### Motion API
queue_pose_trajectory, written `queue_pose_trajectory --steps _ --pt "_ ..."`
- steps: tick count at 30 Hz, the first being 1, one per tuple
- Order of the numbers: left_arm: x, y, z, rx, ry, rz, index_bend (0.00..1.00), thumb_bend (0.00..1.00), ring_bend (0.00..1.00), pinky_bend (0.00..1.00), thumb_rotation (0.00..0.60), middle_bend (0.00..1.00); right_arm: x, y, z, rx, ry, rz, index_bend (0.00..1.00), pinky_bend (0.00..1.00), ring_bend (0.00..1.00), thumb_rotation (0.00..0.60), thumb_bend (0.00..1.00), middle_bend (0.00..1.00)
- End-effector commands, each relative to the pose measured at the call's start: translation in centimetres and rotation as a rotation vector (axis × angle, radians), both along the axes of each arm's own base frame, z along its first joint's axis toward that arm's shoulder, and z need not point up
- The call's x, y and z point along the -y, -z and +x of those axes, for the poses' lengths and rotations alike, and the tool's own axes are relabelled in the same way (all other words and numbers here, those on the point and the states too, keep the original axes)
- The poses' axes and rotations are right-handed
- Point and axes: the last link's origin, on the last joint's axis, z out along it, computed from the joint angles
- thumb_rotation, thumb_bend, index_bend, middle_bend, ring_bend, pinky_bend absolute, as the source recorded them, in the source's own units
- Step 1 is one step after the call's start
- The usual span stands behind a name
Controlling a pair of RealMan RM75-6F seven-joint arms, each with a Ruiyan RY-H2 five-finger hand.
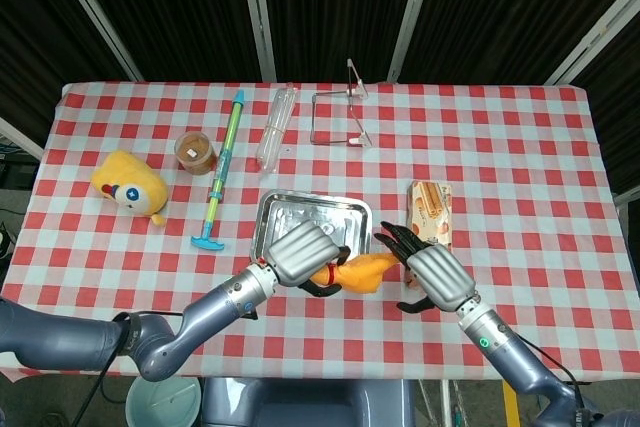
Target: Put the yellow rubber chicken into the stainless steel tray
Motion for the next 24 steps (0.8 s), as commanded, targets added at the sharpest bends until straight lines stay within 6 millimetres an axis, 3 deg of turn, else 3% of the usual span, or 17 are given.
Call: queue_pose_trajectory --steps 1,12,24 --pt "0.2 -0.1 -0.5 0.003 -0.005 0.002 0.57 0.64 0.65 0.63 0.600 0.69 -0.3 -0.2 -0.3 -0.012 0.001 -0.003 0.00 0.09 0.00 0.600 0.05 0.00" --pt "-0.1 -0.7 -3.7 0.032 -0.066 0.014 0.57 0.64 0.64 0.63 0.600 0.69 -0.8 -3.6 -2.6 -0.028 0.060 -0.100 0.00 0.09 0.00 0.600 0.05 0.00" --pt "-3.0 -0.4 -8.3 0.052 -0.165 0.110 0.57 0.59 0.63 0.61 0.600 0.68 -0.5 -7.4 -4.2 0.021 0.108 -0.250 0.00 0.09 0.00 0.600 0.05 0.00"
